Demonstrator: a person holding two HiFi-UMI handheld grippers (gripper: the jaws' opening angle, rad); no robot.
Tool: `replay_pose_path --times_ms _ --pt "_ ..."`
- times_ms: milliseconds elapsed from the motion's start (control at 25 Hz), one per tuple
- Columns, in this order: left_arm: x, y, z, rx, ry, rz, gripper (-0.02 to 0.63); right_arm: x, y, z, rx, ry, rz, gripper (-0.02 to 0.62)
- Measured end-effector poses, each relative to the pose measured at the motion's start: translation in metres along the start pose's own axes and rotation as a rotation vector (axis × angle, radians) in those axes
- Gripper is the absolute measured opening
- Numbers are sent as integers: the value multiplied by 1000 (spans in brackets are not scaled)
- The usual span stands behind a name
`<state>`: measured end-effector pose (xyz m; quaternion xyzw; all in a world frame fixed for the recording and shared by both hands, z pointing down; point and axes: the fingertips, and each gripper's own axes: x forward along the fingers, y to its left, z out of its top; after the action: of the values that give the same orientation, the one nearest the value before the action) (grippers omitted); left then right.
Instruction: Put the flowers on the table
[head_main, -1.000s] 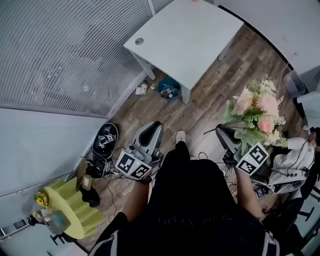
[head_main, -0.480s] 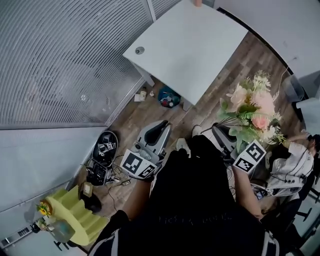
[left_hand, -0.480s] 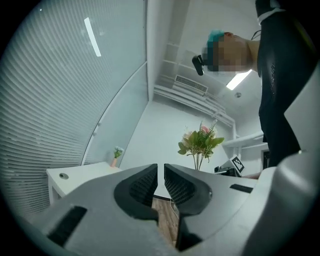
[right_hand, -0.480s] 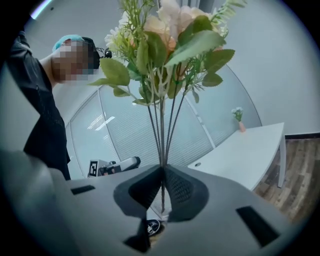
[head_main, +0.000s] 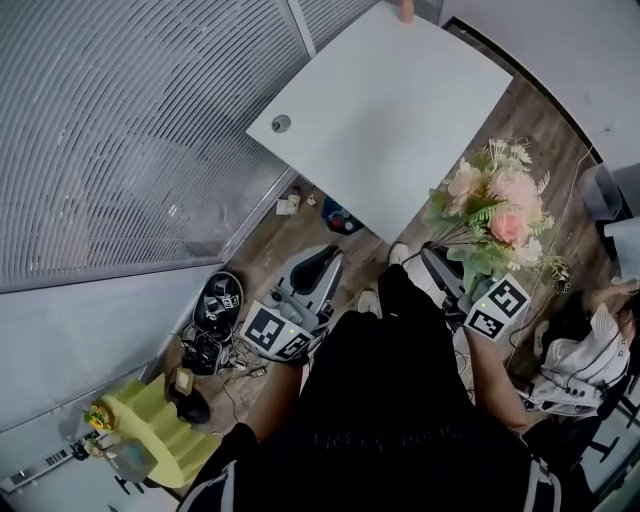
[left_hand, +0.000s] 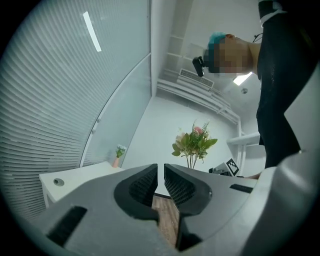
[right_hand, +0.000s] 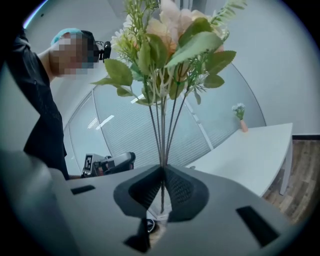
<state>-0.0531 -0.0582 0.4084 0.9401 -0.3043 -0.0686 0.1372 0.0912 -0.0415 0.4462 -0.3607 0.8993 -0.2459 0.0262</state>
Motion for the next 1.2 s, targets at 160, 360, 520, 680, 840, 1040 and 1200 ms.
replay_pose_path --times_ms 160,360,520,680,840,1040,1200 --pt "37 12 8 17 9 -6 52 17 -34 9 -20 52 15 41" --pt "78 20 12 16 19 -6 52 31 -75 15 23 109 20 41" --pt "103 31 1 33 47 18 52 49 -123 -3 52 226 -30 41" --pt "109 52 -32 30 106 87 52 73 -153 -29 98 290 -14 41" --pt "102 73 -47 -8 120 154 52 94 -173 -44 97 323 -1 40" --pt "92 98 -55 -37 122 180 52 120 -190 -57 130 355 -7 40" --pt "89 117 -69 -54 138 179 52 139 -200 -71 178 367 -34 38"
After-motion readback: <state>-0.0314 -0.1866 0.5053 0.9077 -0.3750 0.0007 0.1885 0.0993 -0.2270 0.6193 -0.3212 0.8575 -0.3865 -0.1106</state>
